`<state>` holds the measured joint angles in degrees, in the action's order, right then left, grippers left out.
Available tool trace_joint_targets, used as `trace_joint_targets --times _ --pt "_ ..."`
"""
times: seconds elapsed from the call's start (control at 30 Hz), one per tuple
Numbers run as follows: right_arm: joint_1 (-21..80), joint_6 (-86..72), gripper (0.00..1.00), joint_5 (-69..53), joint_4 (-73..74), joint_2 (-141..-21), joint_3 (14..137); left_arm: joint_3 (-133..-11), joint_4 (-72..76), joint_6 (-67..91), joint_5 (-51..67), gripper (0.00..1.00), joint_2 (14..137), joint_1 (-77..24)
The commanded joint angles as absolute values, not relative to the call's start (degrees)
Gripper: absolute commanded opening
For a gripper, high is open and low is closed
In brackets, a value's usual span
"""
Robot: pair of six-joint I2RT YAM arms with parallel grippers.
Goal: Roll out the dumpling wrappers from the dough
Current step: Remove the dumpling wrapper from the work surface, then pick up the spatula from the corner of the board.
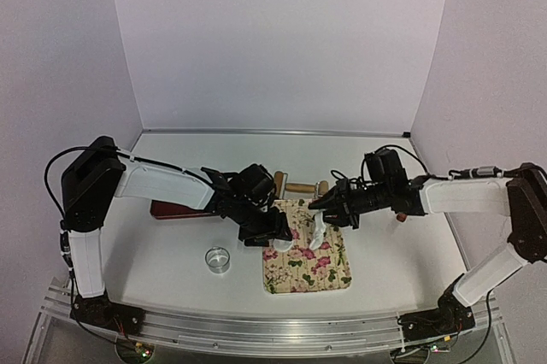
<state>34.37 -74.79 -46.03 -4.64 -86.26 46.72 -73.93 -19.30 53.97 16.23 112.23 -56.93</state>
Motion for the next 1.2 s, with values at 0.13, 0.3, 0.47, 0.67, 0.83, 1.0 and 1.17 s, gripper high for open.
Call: trace_joint_targets --times 0.13,0.3,0.47,0.67,0.83,1.0,1.17 --pt "34.1 -42.5 0.14 -26.1 39.2 -93.6 68.9 -70.3 -24.4 55.1 8.0 0.73 102.9 -56.6" --pt "34.2 -39.2 0.14 -21.4 41.9 -94.5 70.5 -70.7 -25.3 54.8 6.9 0.75 102.1 -56.6" --pt "34.1 -37.6 0.24 -22.9 42.4 -94.0 71.4 -71.6 -27.0 53.8 6.3 0.78 100.6 -56.6" --pt "34.2 -34.3 0.42 -24.9 42.4 -90.9 70.8 -70.3 -33.4 56.6 3.6 0.79 97.0 -55.7" --pt "34.2 -30.8 0.53 -27.5 42.3 -88.5 68.5 -64.8 -33.8 59.8 3.1 0.8 90.3 -53.8" --pt "34.2 -30.4 0.53 -27.1 41.3 -88.6 66.2 -58.8 -33.7 60.8 6.3 0.81 86.3 -49.8" --pt "34.2 -33.9 0.55 -15.0 45.2 -89.3 70.3 -56.3 -33.4 59.4 6.6 0.81 81.9 -44.2"
